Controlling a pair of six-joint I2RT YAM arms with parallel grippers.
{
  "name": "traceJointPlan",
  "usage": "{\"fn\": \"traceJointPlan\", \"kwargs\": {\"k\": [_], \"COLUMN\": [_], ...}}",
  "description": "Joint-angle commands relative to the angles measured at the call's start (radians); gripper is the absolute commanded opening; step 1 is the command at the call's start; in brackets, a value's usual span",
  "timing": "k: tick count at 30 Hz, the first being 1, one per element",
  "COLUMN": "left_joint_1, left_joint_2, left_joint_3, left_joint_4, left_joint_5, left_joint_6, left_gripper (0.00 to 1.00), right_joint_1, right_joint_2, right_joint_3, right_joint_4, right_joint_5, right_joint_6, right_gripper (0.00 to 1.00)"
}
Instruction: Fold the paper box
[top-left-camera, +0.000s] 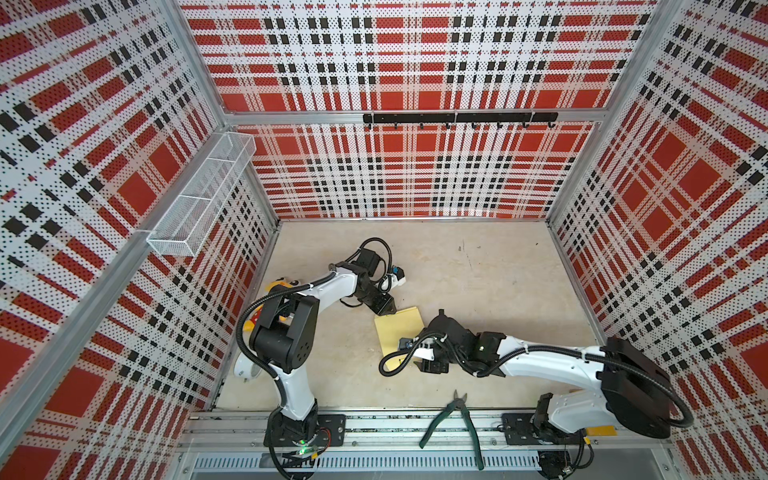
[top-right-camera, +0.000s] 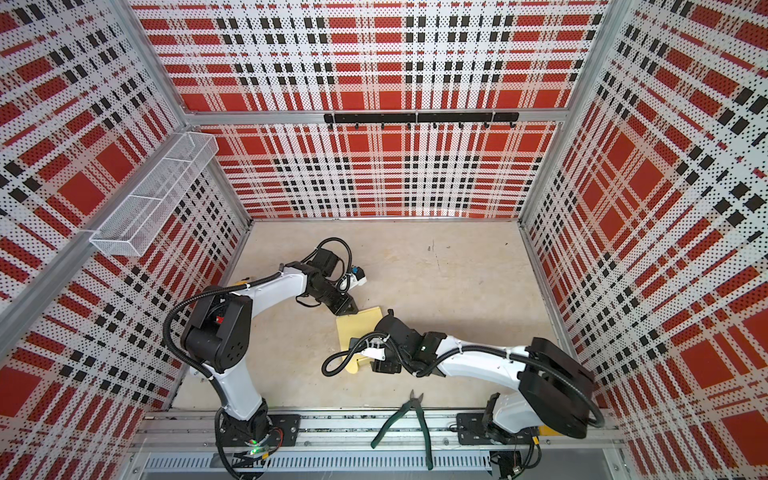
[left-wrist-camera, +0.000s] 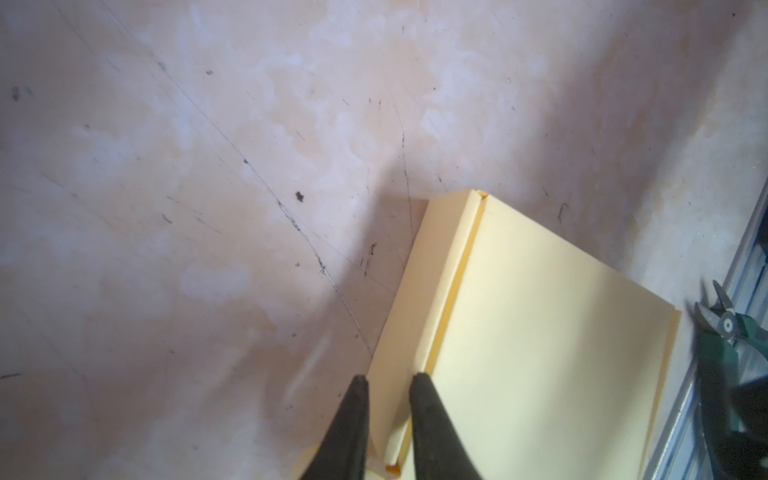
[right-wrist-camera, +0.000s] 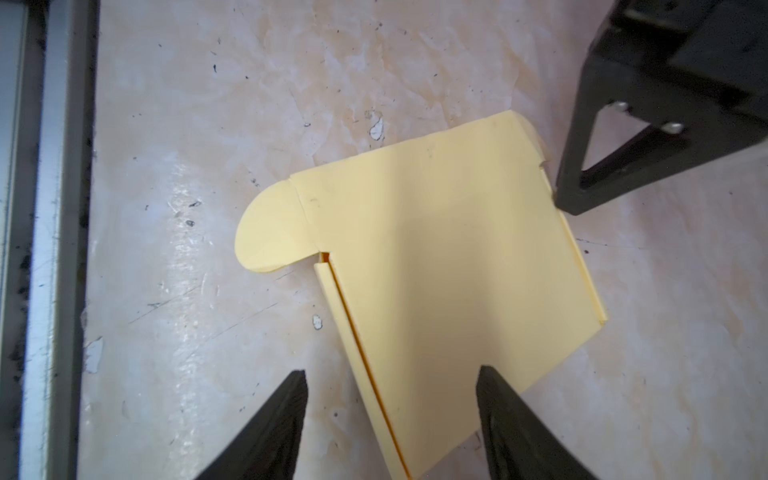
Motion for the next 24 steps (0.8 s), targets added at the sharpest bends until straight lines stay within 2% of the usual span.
{"fn": "traceJointPlan", "kwargs": {"k": [1,6,15,19,24], "left_joint_1": [-0.009,-0.010,-0.010,-0.011,-0.011], "left_joint_2": [-0.010,0.003,0.018,0.028,0.041], "left_joint_3": [-0.021,-0.019,-0.008,-0.001,0.013], "left_joint_4": [-0.014,-0.016,-0.021,-0.025,-0.034], "left_joint_5": [-0.026,-0.031,-0.040,-0.037,-0.038], "left_joint_6": [0.019,0.024,0.029,0.027,0.025], "left_gripper": [0.23,0.23,0.22,0.22,0.22], "right_joint_1": [0.024,0.062,0.168,0.205,0.235], "right_joint_2": [0.074,0.127,0.176,0.203,0.199], "right_joint_3": [0.024,0.003,-0.054,-0.067,-0.094], "right_joint_4": [0.052,0.107,0.299,0.340,0.413], "right_joint_5": [0.056,0.188,0.531,0.638,0.710], "right_joint_6": [-0.053,-0.150,-0.332,-0.392,-0.442], "right_gripper": [0.71,0.75,0.78,0.80,0.85]}}
